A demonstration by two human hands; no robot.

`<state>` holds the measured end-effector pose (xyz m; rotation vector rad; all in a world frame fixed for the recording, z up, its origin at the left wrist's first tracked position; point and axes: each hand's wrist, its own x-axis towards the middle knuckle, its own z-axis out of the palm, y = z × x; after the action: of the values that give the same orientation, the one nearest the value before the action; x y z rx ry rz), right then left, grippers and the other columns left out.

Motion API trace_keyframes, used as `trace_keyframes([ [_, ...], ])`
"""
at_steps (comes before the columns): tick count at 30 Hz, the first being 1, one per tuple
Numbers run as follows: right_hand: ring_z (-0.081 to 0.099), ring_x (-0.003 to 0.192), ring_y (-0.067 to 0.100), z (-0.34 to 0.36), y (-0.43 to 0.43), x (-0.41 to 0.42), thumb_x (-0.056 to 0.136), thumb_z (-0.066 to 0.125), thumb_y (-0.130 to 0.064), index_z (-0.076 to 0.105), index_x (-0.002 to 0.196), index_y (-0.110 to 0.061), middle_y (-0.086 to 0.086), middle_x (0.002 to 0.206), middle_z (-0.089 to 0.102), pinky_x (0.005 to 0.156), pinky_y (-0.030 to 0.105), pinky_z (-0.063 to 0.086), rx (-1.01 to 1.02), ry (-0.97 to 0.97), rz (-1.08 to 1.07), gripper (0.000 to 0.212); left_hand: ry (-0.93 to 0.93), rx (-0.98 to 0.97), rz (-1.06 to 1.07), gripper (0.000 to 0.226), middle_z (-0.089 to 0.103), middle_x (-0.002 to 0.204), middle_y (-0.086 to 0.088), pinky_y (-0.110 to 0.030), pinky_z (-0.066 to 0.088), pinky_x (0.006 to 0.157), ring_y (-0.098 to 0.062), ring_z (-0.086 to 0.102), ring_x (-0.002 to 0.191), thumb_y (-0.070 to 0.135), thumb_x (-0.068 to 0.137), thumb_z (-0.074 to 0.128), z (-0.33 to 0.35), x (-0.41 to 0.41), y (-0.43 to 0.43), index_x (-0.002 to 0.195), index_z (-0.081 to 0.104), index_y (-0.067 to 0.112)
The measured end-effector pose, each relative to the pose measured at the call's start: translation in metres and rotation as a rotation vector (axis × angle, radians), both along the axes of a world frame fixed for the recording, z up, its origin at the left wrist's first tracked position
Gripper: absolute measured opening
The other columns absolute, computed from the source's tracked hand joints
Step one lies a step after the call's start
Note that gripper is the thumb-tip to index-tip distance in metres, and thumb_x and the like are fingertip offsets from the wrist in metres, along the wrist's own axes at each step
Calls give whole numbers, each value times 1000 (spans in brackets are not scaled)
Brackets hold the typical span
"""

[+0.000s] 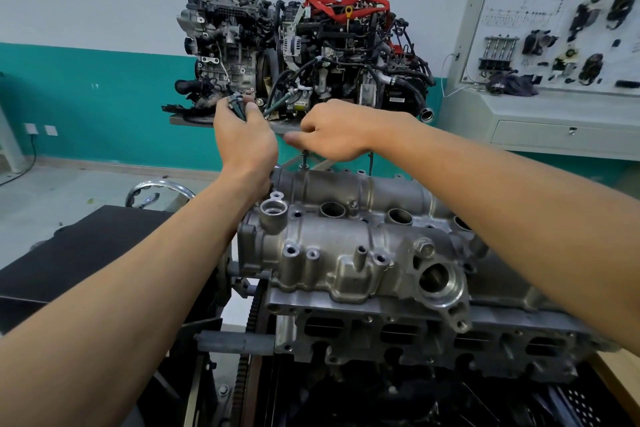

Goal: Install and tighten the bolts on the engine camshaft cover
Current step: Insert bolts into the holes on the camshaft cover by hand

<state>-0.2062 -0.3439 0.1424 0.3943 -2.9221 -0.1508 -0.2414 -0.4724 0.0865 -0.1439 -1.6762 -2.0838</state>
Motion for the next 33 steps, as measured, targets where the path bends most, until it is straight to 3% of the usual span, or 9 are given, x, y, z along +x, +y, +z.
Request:
trace_keyframes([
  [3,62,92,25,-1,-2,5,99,50,-47,70,104,-9,7,100,69,79,35,50,18,-75,23,43,-36,103,-92,10,52,70,1,-31,40,53,-17,45,57,19,103,43,0,0,-5,94,48,21],
  [6,62,94,27,-17,-2,8,101,48,-43,68,107,-6,11,105,68,85,39,50,-22,-109,44,42,-147,335,-166,9,43,58,6,-21,29,35,-6,32,39,16,106,43,-6,-1,-20,97,46,16],
  [8,58,88,28,-29,1,8,104,43,-35,63,101,1,18,102,65,85,44,47,-129,-107,51,41,-250,448,-186,8,39,65,1,-20,39,38,-5,33,37,15,107,41,-17,4,-32,100,44,14],
  [11,50,79,27,-36,4,8,105,40,-29,59,96,7,23,99,62,82,46,44,-233,-104,42,42,-343,482,-271,26,32,69,-1,-23,59,65,-8,35,40,16,109,33,-40,15,-38,84,39,14],
  [15,54,82,30,-38,4,7,105,39,-30,59,101,8,23,101,63,81,46,45,-268,-127,25,43,-367,442,-271,32,31,67,-1,-18,34,31,-9,26,41,12,108,26,-43,22,-39,78,33,19],
  [17,54,82,32,-38,4,6,105,39,-30,59,102,8,23,101,63,82,46,46,-273,-134,31,44,-375,384,-248,23,32,67,-1,-16,26,31,-8,27,38,8,107,28,-42,24,-42,88,39,16],
  [20,58,91,37,-37,5,4,106,38,-30,60,103,7,22,102,64,82,46,45,-272,-120,50,43,-411,346,-201,9,40,66,-2,-19,30,38,-7,36,41,7,107,38,-57,32,-47,110,45,10],
  [24,51,78,27,-39,3,3,105,38,-29,59,103,8,24,101,63,80,45,45,-271,-107,52,43,-431,492,-153,7,48,55,3,-25,34,52,-9,39,45,11,105,46,-78,51,-50,102,51,14],
  [33,60,94,39,-39,-2,3,103,42,-36,63,104,7,23,103,66,84,48,47,-261,-106,36,47,-481,772,-32,8,46,60,2,-22,36,44,-7,38,34,5,103,46,-75,64,-42,104,50,13],
])
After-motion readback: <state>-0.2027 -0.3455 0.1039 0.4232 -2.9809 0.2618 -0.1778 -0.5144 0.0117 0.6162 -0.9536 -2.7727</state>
